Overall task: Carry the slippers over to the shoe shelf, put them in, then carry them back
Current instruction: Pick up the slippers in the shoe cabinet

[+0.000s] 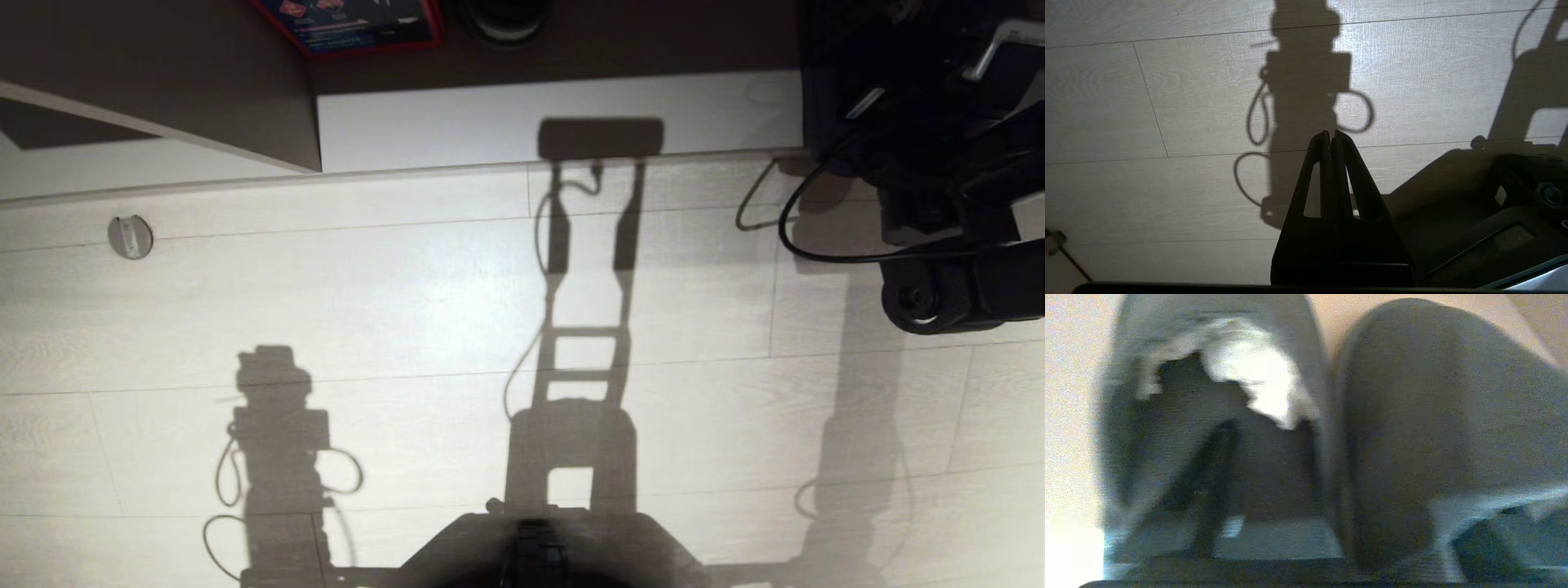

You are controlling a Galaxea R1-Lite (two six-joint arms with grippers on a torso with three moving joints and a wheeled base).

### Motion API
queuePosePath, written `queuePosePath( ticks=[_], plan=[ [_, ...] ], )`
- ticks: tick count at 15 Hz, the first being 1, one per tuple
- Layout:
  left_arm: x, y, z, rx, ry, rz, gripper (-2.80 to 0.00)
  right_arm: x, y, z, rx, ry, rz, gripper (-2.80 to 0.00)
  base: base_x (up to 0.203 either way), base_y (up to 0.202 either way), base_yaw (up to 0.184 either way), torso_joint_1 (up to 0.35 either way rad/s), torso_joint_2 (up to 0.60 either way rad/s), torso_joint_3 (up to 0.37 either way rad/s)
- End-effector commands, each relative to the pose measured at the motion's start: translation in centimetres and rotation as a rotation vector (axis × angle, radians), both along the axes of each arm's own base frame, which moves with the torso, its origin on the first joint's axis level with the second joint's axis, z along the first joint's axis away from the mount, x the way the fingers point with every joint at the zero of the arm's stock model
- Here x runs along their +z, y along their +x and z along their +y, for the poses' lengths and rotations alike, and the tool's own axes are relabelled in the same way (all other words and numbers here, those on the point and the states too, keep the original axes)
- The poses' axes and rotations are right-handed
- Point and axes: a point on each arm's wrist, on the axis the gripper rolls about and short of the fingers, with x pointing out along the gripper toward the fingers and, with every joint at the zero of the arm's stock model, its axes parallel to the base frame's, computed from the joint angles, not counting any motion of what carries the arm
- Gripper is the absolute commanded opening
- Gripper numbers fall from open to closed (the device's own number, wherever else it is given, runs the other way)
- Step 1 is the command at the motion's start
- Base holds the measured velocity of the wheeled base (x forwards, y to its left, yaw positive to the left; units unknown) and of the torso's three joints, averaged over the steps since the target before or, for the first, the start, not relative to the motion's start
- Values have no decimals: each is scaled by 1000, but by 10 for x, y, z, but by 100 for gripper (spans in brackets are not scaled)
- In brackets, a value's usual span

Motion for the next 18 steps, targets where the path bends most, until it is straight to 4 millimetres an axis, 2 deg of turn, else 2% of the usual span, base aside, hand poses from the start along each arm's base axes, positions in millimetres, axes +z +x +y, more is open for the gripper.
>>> queuePosePath(
  ticks=[1,15,18],
  plan=[
    [0,0,0,0,0,-1,-280,0,0,0,-3,1,-7,-280,0,0,0,0,0,0],
    [0,0,0,0,0,-1,-280,4,-5,-2,-6,2,-13,-280,0,0,0,0,0,0],
    [0,0,0,0,0,-1,-280,16,-24,-3,-6,8,-34,-280,0,0,0,0,0,0]
  ],
)
